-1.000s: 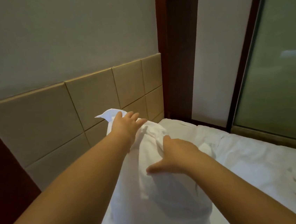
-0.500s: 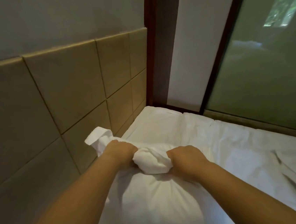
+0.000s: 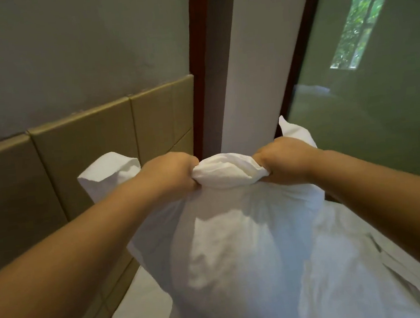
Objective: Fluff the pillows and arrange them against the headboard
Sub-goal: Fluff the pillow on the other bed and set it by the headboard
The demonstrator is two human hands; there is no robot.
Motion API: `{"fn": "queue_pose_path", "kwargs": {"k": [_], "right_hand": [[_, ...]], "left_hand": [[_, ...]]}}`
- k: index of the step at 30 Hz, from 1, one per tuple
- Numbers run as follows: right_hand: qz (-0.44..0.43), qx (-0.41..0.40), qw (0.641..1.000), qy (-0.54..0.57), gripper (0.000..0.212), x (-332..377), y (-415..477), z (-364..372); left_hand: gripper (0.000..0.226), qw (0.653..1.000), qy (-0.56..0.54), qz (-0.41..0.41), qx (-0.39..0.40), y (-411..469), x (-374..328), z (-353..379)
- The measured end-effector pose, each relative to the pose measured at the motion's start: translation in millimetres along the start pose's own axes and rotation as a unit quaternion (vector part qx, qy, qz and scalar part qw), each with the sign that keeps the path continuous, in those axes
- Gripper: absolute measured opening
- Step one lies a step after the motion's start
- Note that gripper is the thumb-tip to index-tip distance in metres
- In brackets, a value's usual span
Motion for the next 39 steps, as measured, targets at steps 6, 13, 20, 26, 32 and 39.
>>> {"fn": "queue_pose_path", "kwargs": {"k": [6,13,20,26,32,39], "right_hand": [[0.000,-0.098,0.992,-0.085,0.014,-36,36,-19],[-0.003,-0.261,0.952,-0.163,0.021,-98,117,-33],[-0.012,-0.244,0.961,-0.129,0.022,-179,221,41],[-0.008,-0.232,0.970,-0.077,0.010,-224,283,125],[0.018,-0.120,0.990,-0.071,0.021,-218,320,230],[0.091,-0.122,0.985,0.076,0.030,-188,346,296]], "left_hand": [[0.013,0.996,0.054,-0.005,-0.076,15,-25,-42],[0.024,0.984,0.031,-0.044,-0.171,73,-25,-76],[0.014,0.927,-0.254,-0.055,-0.270,202,-15,-21],[0.014,0.898,-0.324,-0.098,-0.282,299,-3,47],[0.013,0.919,-0.297,-0.175,-0.194,359,32,142],[0.016,0.908,-0.317,-0.217,-0.168,396,64,178]]}}
Point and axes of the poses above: each hand's wrist, its own y-axis towards the middle knuckle, its own z-axis out of the palm, x = y × z, the point moved 1 cm from there along y, towards the middle knuckle, and after that the axes turned 13 degrees about -y, right-handed, at the moved point
